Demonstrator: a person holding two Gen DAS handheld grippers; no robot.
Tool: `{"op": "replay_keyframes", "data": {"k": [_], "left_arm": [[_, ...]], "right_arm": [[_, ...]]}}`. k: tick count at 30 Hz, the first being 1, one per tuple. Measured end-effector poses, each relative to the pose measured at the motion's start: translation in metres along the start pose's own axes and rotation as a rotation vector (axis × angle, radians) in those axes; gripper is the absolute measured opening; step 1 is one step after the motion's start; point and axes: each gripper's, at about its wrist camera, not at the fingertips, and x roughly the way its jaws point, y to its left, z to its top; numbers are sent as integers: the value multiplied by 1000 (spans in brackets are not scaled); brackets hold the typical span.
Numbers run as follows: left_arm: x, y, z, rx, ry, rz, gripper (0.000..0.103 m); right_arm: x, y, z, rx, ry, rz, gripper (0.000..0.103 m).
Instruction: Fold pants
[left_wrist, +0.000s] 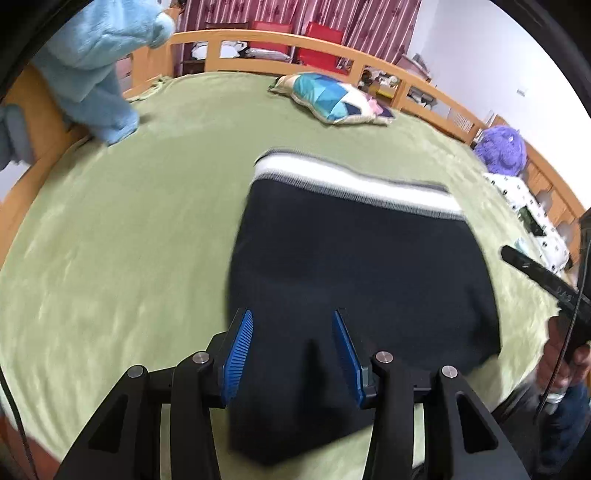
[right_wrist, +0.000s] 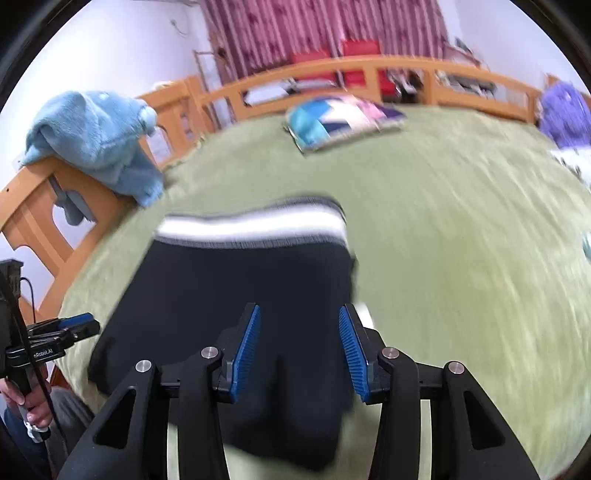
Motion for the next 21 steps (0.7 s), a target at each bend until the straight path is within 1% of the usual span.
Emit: {"op": "replay_keyframes", "data": {"k": [2, 4, 5, 7, 9, 10, 11, 12, 14, 15, 16, 19, 21], "left_arm": [[13, -7, 21, 8, -24, -19, 43], [32, -12, 41, 15, -41, -39, 47], [36, -17, 44, 17, -42, -51, 48], [60, -17, 61, 22, -40, -78, 48], [88, -18, 69, 28, -6, -54, 49], [98, -18, 71, 26, 8, -61, 49], [107, -16, 72, 14, 19, -82, 49], [112, -13, 71, -5, 18, -96, 48], [111, -11, 70, -16, 3, -110, 48], [110, -12, 70, -14, 1, -114, 48], [110, -13, 69, -4, 0, -113, 48], [107, -17, 64, 11, -5, -93, 48], [100, -20, 56, 24, -6, -67, 48]], "right_arm": [[12, 6, 15, -21, -18, 4, 44], [32, 13, 30, -34, -27, 41, 45], [43, 14, 35, -40, -25, 52, 46], [64, 16, 36, -56, -13, 69, 50], [94, 9, 32, -54, 31, 59, 50], [105, 4, 27, -53, 40, 47, 49], [109, 0, 23, -62, 30, 25, 46], [110, -5, 23, -57, 17, 21, 42], [114, -15, 27, -14, 21, 44, 35], [116, -20, 28, 8, 23, 44, 30], [119, -25, 27, 29, 27, 41, 28], [119, -27, 27, 42, 30, 44, 28], [118, -22, 27, 19, 28, 12, 28]]}}
